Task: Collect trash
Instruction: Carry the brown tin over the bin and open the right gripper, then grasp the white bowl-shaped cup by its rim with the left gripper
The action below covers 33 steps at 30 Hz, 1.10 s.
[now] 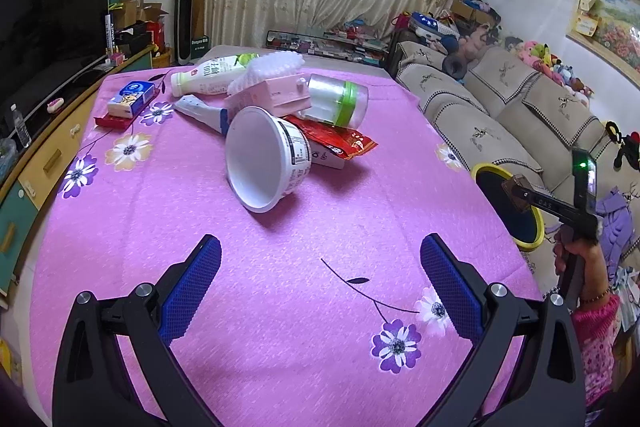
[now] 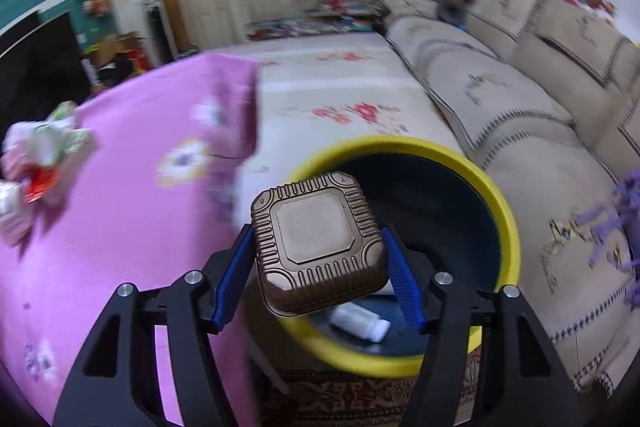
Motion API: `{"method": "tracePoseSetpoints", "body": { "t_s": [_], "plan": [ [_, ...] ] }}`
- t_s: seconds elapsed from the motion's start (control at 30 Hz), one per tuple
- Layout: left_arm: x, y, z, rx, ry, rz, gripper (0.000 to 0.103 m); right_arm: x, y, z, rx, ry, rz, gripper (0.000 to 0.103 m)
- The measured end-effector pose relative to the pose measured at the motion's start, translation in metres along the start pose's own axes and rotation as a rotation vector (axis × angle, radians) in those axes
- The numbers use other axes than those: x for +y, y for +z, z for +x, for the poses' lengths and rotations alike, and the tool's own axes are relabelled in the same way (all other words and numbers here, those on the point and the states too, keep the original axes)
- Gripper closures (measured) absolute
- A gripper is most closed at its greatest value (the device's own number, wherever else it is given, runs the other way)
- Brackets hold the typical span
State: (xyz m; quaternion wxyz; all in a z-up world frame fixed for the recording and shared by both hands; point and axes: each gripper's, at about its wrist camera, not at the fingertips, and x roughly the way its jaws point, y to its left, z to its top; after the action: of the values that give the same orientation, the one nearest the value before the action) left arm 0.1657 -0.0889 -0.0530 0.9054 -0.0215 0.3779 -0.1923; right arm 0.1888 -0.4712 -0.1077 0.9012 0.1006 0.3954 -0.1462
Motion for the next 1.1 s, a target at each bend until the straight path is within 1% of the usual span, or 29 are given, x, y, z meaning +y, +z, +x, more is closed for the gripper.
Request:
{"method": "tracePoseSetpoints", "body": {
  "t_s": [0.03, 0.2, 0.4, 0.43, 0.47, 0.5, 0.57, 0.73, 0.93, 1.1],
  "plan": [
    [-0.001, 0.000, 0.002, 0.003, 0.000, 0.002, 0.005, -0.010, 0.000, 0.011, 0.021, -0.015, 0.016, 0.042],
    [-0.005, 0.002, 0.010, 0.018, 0.006, 0.015, 0.005, -0.029, -0.007, 0.050, 0.093, -0.063, 0.063, 0.042],
    [-0.007, 0.006, 0.018, 0.035, 0.005, 0.019, 0.005, -0.042, -0.010, 0.073, 0.126, -0.090, 0.100, 0.040],
    [-0.008, 0.007, 0.019, 0.036, 0.005, 0.021, 0.005, -0.043, -0.009, 0.074, 0.131, -0.091, 0.109, 0.035],
    [-0.009, 0.007, 0.019, 0.036, 0.005, 0.025, 0.005, -0.043, -0.008, 0.075, 0.132, -0.092, 0.116, 0.031],
    [-0.009, 0.008, 0.020, 0.037, 0.005, 0.027, 0.005, -0.044, -0.008, 0.074, 0.129, -0.094, 0.120, 0.030],
    [-0.011, 0.009, 0.021, 0.038, 0.006, 0.030, 0.005, -0.047, -0.006, 0.072, 0.124, -0.097, 0.120, 0.030],
    [-0.010, 0.010, 0.027, 0.047, 0.010, 0.029, 0.005, -0.037, -0.008, 0.055, 0.097, -0.086, 0.121, 0.030],
    [-0.006, 0.010, 0.037, 0.081, 0.061, 0.032, 0.005, -0.031, -0.014, 0.036, 0.067, -0.060, 0.122, 0.028],
    [0.005, 0.015, 0.042, 0.072, 0.061, -0.003, 0.005, -0.026, -0.015, 0.026, 0.055, -0.055, 0.106, 0.028]
  ]
}}
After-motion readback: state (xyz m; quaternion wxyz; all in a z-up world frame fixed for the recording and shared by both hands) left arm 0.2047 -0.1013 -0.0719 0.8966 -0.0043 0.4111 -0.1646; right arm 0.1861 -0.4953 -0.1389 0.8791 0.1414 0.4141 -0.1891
